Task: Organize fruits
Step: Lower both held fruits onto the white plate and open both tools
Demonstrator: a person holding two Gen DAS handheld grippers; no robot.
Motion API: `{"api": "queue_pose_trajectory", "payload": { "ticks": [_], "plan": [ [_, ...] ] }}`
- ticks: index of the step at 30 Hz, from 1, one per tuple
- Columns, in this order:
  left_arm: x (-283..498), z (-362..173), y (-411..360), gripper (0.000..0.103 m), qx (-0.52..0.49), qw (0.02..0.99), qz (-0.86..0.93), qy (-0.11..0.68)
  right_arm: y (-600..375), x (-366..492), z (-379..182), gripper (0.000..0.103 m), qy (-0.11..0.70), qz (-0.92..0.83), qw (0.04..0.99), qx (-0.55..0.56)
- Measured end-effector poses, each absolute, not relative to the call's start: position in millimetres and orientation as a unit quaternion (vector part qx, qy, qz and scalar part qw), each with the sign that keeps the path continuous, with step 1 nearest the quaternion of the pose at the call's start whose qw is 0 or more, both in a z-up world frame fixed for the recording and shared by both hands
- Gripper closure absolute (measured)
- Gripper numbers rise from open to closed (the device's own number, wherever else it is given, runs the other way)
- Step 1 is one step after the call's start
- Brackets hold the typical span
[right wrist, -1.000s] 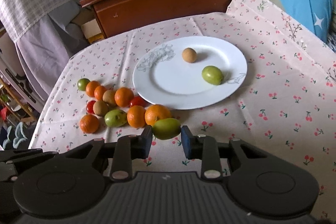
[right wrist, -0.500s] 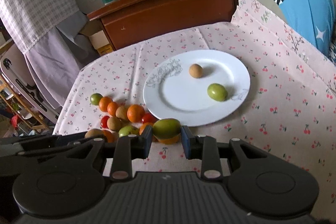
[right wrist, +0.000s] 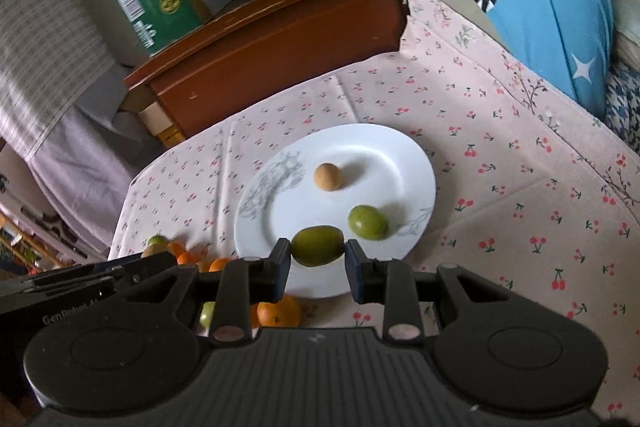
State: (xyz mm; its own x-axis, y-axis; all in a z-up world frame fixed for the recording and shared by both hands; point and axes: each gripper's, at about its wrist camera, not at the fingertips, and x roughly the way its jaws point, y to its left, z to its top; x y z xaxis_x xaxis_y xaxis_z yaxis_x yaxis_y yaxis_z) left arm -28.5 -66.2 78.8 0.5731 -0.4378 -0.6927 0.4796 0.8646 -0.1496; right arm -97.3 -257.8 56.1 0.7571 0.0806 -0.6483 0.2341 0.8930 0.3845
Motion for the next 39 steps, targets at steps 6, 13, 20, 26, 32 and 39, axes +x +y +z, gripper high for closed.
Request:
{"api": "queue_pose_trajectory", "payload": {
  "ticks": [6, 13, 20, 26, 32, 39],
  "plan": [
    [-10, 68, -82, 0.08, 0.021, 0.876, -0.275, 0.396, -265, -81, 43, 0.073, 0.361, -0.044, 0.894, 0.262],
    [12, 52, -95, 0.08, 0.031, 0.872, -0.271, 0.407, -268, -67, 29, 0.073, 0.374, -0.056, 0.881, 0.284],
    [29, 42, -111, 0.078, 0.04, 0.867, -0.272, 0.415, -271, -52, 16, 0.071, 0.384, -0.065, 0.868, 0.309],
    [37, 48, -116, 0.061, 0.041, 0.871, -0.272, 0.407, -277, -48, 15, 0.071, 0.375, -0.073, 0.864, 0.328],
    [34, 69, -111, 0.022, 0.031, 0.885, -0.264, 0.382, -281, -49, 25, 0.069, 0.351, -0.079, 0.875, 0.324],
    [28, 81, -95, 0.017, 0.012, 0.889, -0.251, 0.383, -279, -52, 36, 0.066, 0.338, -0.078, 0.889, 0.3]
  ]
}}
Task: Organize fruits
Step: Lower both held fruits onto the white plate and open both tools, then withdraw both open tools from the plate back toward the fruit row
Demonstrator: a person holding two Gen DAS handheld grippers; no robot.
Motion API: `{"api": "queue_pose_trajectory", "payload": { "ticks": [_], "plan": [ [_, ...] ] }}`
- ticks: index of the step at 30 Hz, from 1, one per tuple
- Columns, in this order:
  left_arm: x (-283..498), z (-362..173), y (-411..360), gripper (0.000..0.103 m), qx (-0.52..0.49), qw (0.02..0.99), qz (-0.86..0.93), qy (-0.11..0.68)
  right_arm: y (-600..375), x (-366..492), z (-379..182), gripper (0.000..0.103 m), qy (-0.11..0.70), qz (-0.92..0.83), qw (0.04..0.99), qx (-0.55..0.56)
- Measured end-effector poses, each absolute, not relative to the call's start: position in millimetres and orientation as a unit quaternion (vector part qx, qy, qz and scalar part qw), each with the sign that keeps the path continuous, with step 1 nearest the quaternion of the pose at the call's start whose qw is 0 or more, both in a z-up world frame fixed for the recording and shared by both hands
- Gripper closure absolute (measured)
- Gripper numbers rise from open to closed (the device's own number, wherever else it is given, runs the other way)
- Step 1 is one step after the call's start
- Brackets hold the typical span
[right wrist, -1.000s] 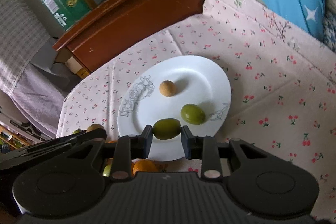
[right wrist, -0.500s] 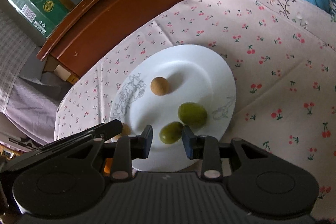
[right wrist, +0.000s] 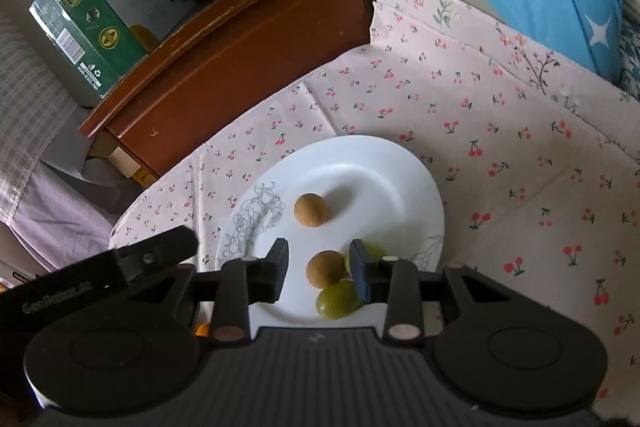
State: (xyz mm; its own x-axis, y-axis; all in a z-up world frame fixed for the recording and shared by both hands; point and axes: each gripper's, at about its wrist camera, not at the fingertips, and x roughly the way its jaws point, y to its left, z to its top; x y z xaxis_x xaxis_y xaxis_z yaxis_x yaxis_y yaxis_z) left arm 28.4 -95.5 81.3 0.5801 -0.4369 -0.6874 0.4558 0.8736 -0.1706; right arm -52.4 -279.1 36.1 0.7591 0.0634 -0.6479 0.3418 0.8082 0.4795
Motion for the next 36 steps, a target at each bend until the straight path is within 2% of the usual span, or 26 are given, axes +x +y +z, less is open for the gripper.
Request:
{"api": "queue_pose_trajectory", "payload": {
  "ticks": [14, 26, 36],
  "plan": [
    [5, 91, -46, 0.017, 0.047, 0.893, -0.215, 0.392, -257, -74, 36, 0.066, 0.357, -0.043, 0.892, 0.273],
    [-7, 66, -14, 0.017, 0.024, 0.875, -0.201, 0.44, -241, -94, 24, 0.066, 0.372, -0.031, 0.885, 0.278],
    [-20, 43, -13, 0.017, 0.061, 0.861, -0.214, 0.457, -229, -101, 13, 0.066, 0.388, -0.026, 0.881, 0.272]
  ]
}}
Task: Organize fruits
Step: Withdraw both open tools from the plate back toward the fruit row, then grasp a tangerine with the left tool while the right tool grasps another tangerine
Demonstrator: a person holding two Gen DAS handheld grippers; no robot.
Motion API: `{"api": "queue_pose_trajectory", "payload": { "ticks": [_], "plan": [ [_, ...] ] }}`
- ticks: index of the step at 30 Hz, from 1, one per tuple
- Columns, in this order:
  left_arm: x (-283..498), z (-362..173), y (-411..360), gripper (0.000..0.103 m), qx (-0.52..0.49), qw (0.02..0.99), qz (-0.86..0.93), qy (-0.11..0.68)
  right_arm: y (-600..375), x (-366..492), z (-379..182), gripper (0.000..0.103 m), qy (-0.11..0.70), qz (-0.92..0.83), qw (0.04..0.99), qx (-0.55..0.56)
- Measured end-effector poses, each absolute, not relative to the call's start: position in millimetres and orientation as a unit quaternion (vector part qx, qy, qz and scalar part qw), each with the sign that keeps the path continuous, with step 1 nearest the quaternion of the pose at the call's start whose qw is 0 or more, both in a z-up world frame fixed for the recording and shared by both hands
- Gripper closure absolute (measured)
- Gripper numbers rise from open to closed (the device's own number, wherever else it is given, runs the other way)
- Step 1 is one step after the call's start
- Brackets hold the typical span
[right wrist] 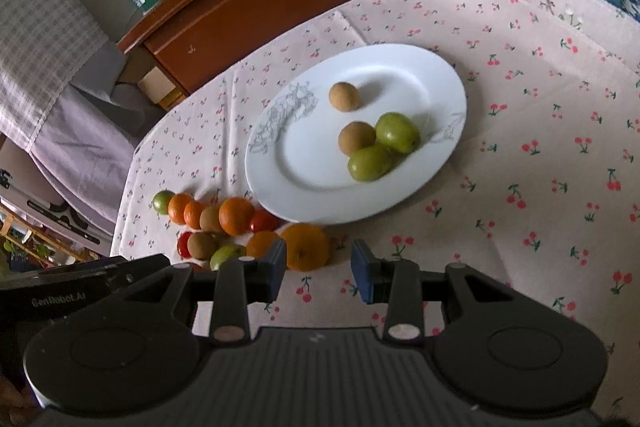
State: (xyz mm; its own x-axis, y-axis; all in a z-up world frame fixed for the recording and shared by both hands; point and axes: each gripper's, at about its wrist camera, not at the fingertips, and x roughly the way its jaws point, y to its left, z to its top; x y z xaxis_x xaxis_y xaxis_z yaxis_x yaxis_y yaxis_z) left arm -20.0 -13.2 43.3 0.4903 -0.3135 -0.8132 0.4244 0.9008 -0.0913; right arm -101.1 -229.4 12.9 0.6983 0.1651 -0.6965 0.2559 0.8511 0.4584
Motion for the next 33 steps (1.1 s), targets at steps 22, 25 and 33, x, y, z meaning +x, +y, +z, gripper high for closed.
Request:
{"api": "queue_pose_trajectory", "payload": {
  "ticks": [22, 25, 33],
  "plan": [
    [-28, 13, -21, 0.018, 0.1, 0.863, -0.241, 0.432, -217, -85, -1, 0.065, 0.386, -0.019, 0.884, 0.264],
    [-29, 12, -21, 0.02, 0.108, 0.866, -0.237, 0.426, -216, -84, -1, 0.067, 0.383, -0.016, 0.885, 0.264],
    [-30, 9, -24, 0.063, 0.116, 0.855, -0.258, 0.434, -213, -83, -1, 0.07, 0.384, -0.017, 0.889, 0.249]
  ]
}}
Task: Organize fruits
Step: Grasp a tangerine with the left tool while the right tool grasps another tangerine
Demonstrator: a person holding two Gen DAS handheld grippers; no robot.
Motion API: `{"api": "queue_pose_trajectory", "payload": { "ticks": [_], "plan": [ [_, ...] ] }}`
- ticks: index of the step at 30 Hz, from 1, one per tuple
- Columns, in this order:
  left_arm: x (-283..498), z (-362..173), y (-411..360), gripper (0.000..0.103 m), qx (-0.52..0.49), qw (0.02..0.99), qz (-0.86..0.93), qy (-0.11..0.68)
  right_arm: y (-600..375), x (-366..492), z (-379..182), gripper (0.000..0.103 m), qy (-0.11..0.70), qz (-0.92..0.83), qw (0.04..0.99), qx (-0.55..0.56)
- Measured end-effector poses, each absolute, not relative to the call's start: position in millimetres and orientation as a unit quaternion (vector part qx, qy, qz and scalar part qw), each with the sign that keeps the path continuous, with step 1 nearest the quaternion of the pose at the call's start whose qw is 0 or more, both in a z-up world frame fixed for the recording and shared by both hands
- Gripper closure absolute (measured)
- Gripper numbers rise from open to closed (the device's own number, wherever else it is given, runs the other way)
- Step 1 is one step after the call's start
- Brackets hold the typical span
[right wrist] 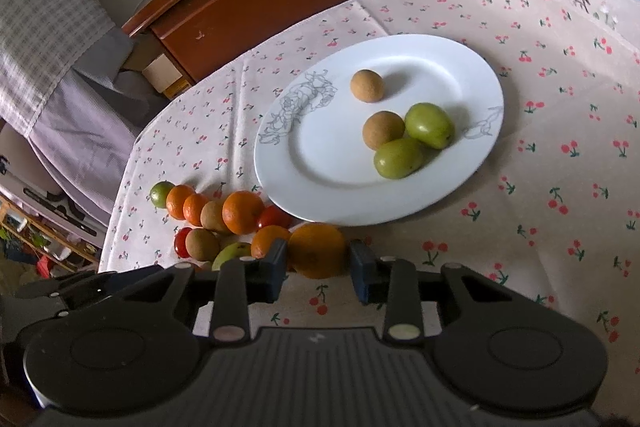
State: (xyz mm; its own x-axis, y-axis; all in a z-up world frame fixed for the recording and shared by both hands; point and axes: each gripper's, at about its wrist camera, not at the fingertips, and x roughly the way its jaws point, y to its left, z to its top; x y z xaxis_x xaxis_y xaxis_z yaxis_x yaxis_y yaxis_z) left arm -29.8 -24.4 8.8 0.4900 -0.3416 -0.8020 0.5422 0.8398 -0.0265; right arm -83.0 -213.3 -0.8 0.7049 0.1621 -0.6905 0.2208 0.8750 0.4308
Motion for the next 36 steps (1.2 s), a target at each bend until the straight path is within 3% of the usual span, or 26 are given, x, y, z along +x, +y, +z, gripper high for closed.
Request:
{"api": "queue_pose_trajectory", "payload": {
  "ticks": [5, 36],
  "plan": [
    [-34, 9, -28, 0.074, 0.129, 0.856, -0.266, 0.425, -212, -84, 0, 0.071, 0.384, -0.017, 0.89, 0.245],
    [-22, 67, -32, 0.074, 0.03, 0.886, -0.272, 0.375, -226, -84, 39, 0.071, 0.337, -0.009, 0.909, 0.243]
  ]
}}
